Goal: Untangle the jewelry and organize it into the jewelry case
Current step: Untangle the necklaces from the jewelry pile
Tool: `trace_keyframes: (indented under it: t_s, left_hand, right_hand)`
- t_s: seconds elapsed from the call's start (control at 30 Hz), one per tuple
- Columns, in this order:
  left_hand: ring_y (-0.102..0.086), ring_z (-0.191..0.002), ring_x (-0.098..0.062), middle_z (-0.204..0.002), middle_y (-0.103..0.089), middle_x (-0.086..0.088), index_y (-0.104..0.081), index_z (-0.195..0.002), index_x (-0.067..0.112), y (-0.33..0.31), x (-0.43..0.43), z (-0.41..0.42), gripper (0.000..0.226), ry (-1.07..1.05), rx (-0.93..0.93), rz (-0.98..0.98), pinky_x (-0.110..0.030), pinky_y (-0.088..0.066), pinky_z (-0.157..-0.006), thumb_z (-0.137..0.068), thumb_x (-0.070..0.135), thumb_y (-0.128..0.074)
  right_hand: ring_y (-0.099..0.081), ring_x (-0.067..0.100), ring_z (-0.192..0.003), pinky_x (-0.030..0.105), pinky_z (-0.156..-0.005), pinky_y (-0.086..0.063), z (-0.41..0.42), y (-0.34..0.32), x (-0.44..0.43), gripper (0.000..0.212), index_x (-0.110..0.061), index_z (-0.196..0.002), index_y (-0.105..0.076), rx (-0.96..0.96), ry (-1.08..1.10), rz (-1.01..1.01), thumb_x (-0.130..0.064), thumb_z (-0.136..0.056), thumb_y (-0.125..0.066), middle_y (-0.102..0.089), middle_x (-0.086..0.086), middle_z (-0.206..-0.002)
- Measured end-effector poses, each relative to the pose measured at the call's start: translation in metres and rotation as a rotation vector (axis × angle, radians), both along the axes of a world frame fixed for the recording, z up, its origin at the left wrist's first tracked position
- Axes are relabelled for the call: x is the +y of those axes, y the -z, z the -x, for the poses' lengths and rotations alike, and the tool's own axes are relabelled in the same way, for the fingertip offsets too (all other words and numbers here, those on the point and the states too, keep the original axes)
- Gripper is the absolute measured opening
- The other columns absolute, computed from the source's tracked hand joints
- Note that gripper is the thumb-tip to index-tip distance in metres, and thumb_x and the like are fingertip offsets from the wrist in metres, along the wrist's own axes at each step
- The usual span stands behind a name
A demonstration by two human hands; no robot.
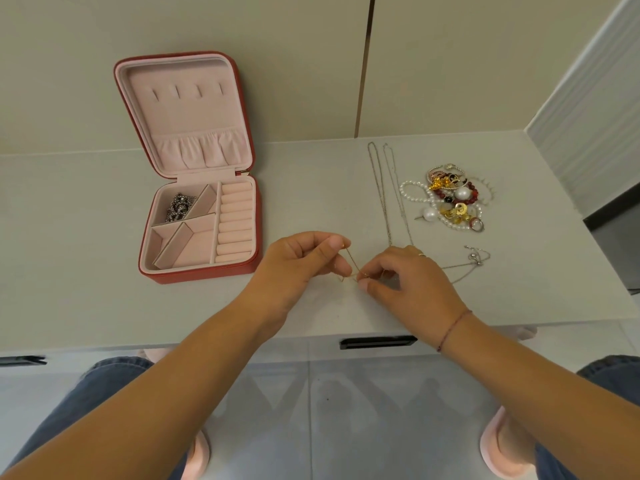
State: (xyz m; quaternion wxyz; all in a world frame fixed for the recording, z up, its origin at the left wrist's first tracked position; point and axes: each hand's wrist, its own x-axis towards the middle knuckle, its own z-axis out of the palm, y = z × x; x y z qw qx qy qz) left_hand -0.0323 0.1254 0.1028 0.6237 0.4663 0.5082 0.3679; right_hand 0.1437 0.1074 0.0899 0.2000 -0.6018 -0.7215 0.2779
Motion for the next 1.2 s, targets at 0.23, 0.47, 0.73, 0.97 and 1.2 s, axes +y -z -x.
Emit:
trace_keyframes:
  t_s: [0.23, 0.47, 0.73, 0.97, 1.2]
  left_hand:
    - [-0.072, -0.083, -0.024, -0.083, -0.07, -0.007, -0.067, -0.099, 0.008, -0.005, 0.002, -0.002, 0.019, -0.041, -0.042, -0.012, -0.023, -0.054, -0.086, -0.095, 0.019, -0.053]
    - [-0.072, -0.088, -0.026, -0.084, -0.071, -0.005, -0.064, -0.097, 0.009, -0.006, 0.002, -0.007, 0.019, -0.048, -0.119, 0.009, -0.023, -0.054, -0.085, -0.097, 0.021, -0.049]
    - [-0.072, -0.074, -0.027, -0.082, -0.072, -0.008, -0.057, -0.099, 0.009, -0.009, 0.0, -0.009, 0.024, 0.004, -0.125, 0.031, -0.021, -0.054, -0.071, -0.101, 0.026, -0.04]
    - [-0.054, -0.045, -0.017, -0.072, -0.069, -0.009, -0.055, -0.099, 0.009, -0.011, -0.001, -0.011, 0.025, 0.034, -0.112, 0.011, -0.029, -0.054, -0.064, -0.101, 0.029, -0.041]
    - [-0.035, -0.05, -0.007, -0.058, -0.051, 0.003, -0.062, -0.092, 0.016, -0.014, -0.001, -0.009, 0.023, 0.005, 0.011, -0.068, -0.017, -0.034, -0.049, -0.1, 0.028, -0.045]
  right_hand:
    - [-0.064, 0.002, -0.069, 0.018, -0.072, -0.05, -0.003, -0.022, 0.003, 0.01, -0.024, -0.083, -0.069, 0.397, 0.069, 0.232, -0.02, -0.089, -0.062, -0.069, -0.005, -0.076]
    - [-0.046, -0.003, -0.051, 0.009, -0.052, -0.038, -0.006, -0.036, 0.005, 0.014, -0.018, -0.089, -0.071, 0.403, 0.067, 0.223, -0.019, -0.091, -0.057, -0.059, -0.005, -0.067]
    - [-0.044, 0.002, -0.051, 0.013, -0.052, -0.038, -0.008, -0.042, 0.007, 0.015, -0.016, -0.086, -0.071, 0.508, 0.104, 0.27, -0.019, -0.091, -0.057, -0.058, -0.005, -0.064]
    - [-0.038, 0.017, -0.058, 0.02, -0.051, -0.034, -0.011, -0.044, 0.008, 0.016, -0.014, -0.084, -0.072, 0.59, 0.121, 0.299, -0.018, -0.091, -0.058, -0.056, 0.0, -0.064]
    - [-0.036, 0.009, -0.051, 0.02, -0.05, -0.031, -0.013, -0.043, 0.009, 0.013, -0.018, -0.079, -0.074, 0.626, 0.176, 0.332, -0.02, -0.087, -0.063, -0.05, 0.0, -0.06]
